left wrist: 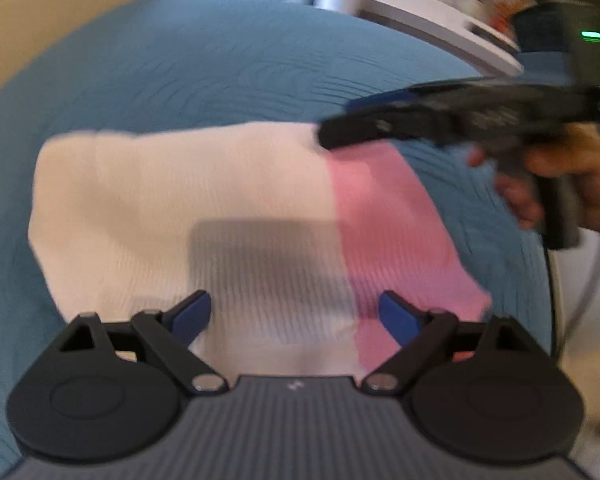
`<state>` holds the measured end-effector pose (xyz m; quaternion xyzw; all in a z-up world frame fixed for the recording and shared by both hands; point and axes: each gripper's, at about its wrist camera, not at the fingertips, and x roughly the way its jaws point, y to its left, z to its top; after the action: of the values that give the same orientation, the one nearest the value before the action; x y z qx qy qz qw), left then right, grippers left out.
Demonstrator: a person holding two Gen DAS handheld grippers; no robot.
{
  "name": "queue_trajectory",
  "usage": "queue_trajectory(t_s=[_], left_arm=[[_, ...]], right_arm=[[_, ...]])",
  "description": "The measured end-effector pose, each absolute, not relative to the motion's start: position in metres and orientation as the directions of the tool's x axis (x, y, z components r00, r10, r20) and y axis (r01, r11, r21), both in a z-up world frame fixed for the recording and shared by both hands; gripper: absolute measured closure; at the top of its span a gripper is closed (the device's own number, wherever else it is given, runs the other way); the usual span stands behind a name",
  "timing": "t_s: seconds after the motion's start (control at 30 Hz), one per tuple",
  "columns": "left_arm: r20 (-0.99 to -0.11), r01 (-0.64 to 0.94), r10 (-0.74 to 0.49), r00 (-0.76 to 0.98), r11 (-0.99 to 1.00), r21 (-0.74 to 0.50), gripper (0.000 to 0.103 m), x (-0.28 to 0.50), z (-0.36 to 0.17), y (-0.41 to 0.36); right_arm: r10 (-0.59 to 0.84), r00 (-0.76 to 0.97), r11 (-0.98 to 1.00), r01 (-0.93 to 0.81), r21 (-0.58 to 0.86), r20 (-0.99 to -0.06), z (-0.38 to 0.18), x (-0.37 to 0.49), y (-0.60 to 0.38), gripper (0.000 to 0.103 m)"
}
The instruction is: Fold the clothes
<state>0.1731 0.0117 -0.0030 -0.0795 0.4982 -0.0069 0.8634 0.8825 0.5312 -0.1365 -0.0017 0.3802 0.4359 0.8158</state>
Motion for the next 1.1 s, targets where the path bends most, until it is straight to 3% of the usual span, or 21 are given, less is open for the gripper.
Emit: queue_trajectory(t_s=[0.13, 0.23, 0.43, 0.47, 0.53, 0.57, 0.6, 0.63, 0.67, 0.7, 0.93, 1.1], left_arm=[[-0.851, -0.116, -0.049, 0.523, 0.985, -0.129, 0.008, 0.172, -0.009, 0.005], [-0.842, -0.104, -0.028, 0.539, 0.990, -0.099, 0.008, 0.167, -0.011, 0.001], [-0.839, -0.101, -0.015, 0.544, 0.991, -0.083, 0.005, 0.166, -0.010, 0.000], [-0.841, -0.097, -0.021, 0.541, 0.991, -0.087, 0.005, 0.167, -0.010, 0.001], [-0.842, -0.093, -0.027, 0.538, 0.992, -0.091, 0.002, 0.168, -0.010, 0.002], [-0.843, -0.091, -0.028, 0.537, 0.992, -0.090, 0.002, 0.169, -0.010, 0.002], [-0.844, -0.089, -0.027, 0.536, 0.992, -0.089, 0.001, 0.171, -0.010, 0.002], [-0.844, -0.088, -0.027, 0.535, 0.992, -0.088, 0.000, 0.172, -0.010, 0.003], [-0.844, -0.086, -0.027, 0.535, 0.992, -0.087, 0.000, 0.174, -0.010, 0.003], [-0.843, -0.084, -0.027, 0.537, 0.993, -0.085, 0.000, 0.175, -0.010, 0.003], [-0.786, -0.066, 0.021, 0.618, 0.998, -0.025, 0.000, 0.195, -0.007, 0.009], [-0.708, -0.075, 0.039, 0.705, 0.997, -0.019, 0.000, 0.211, 0.015, 0.030]], right_arm=[[0.539, 0.194, 0.579, -0.792, 0.193, -0.819, -0.118, 0.898, 0.579, 0.023], [0.392, 0.109, 0.541, -0.830, 0.133, -0.913, -0.115, 0.907, 0.610, 0.023], [0.169, -0.078, 0.514, -0.843, 0.156, -0.983, -0.137, 0.927, 0.651, 0.023], [0.154, -0.101, 0.521, -0.837, 0.168, -0.983, -0.142, 0.930, 0.656, 0.017], [0.126, -0.109, 0.509, -0.846, 0.158, -0.986, -0.145, 0.923, 0.662, 0.016], [0.113, -0.102, 0.495, -0.857, 0.145, -0.988, -0.143, 0.919, 0.664, 0.021], [0.108, -0.105, 0.485, -0.862, 0.145, -0.989, -0.137, 0.915, 0.664, 0.038], [0.114, -0.114, 0.480, -0.864, 0.155, -0.987, -0.131, 0.910, 0.664, 0.045], [0.112, -0.107, 0.471, -0.870, 0.148, -0.988, -0.127, 0.906, 0.664, 0.060], [0.102, -0.074, 0.439, -0.892, 0.111, -0.992, -0.117, 0.894, 0.666, 0.068], [0.100, 0.212, 0.263, -0.948, -0.180, -0.972, -0.047, 0.824, 0.664, 0.074], [0.158, 0.541, 0.206, -0.836, -0.509, -0.826, -0.006, 0.783, 0.641, 0.075]])
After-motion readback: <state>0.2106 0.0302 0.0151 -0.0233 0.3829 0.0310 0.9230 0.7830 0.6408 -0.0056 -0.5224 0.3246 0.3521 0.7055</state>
